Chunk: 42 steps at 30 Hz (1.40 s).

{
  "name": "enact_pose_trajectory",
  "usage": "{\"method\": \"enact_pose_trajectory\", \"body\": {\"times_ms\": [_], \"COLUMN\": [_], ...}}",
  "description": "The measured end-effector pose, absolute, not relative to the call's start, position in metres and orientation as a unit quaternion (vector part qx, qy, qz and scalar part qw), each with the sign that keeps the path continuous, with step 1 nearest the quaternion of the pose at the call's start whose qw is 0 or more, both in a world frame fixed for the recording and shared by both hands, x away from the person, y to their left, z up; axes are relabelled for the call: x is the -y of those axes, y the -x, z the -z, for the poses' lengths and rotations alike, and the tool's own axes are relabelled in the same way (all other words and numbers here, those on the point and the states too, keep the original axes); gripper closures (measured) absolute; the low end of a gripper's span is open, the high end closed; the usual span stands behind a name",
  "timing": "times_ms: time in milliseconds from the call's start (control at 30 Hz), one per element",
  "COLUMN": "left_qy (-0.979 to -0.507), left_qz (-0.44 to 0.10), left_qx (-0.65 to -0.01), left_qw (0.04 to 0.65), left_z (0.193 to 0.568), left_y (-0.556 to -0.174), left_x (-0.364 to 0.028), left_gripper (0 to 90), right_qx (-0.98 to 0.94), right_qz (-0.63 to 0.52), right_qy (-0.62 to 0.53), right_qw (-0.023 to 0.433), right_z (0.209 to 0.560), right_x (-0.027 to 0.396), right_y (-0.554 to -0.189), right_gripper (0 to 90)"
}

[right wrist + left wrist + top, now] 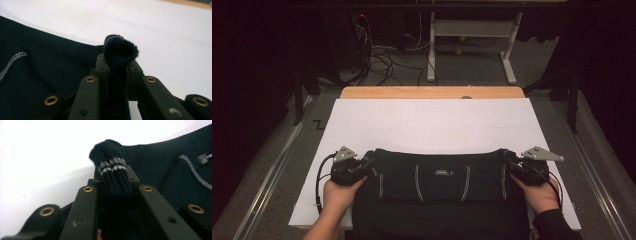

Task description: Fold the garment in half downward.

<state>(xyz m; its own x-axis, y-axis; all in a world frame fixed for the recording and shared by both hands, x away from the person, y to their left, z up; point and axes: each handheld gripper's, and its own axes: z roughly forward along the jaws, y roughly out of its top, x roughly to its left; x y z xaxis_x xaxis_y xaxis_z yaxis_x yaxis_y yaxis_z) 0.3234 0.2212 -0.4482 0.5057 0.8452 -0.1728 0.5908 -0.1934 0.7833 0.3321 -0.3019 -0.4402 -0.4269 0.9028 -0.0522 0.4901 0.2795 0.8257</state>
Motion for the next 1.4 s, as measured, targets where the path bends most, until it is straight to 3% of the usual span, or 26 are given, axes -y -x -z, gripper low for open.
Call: {"method": "enact_pose_trajectory", "body": {"times_ms": [767, 1200, 1300, 1400], "left_qy": [-0.737, -0.722, -0.716, -0.708], "left_qz": [-0.190, -0.186, -0.169, -0.152], "left_qx": [-0.504, -0.539, -0.560, -0.576], "left_qw": [0.409, 0.390, 0.381, 0.380], "left_z": [0.417, 0.433, 0.447, 0.455], "left_y": [-0.402, -0.428, -0.431, -0.432], "left_x": [-0.216, -0.222, -0.218, -0.218], "left_gripper": [73.9, 73.3, 70.6, 58.5], "right_qx": [-0.729, -0.728, -0.733, -0.731], "right_qz": [-0.379, -0.372, -0.357, -0.347], "right_qy": [-0.471, -0.474, -0.497, -0.507], "right_qw": [0.321, 0.328, 0.299, 0.297], "right_z": [0.418, 0.417, 0.429, 0.440], "right_x": [0.294, 0.281, 0.279, 0.276], "right_y": [-0.402, -0.438, -0.443, -0.447], "right_gripper": [77.1, 75.5, 72.8, 67.8]}}
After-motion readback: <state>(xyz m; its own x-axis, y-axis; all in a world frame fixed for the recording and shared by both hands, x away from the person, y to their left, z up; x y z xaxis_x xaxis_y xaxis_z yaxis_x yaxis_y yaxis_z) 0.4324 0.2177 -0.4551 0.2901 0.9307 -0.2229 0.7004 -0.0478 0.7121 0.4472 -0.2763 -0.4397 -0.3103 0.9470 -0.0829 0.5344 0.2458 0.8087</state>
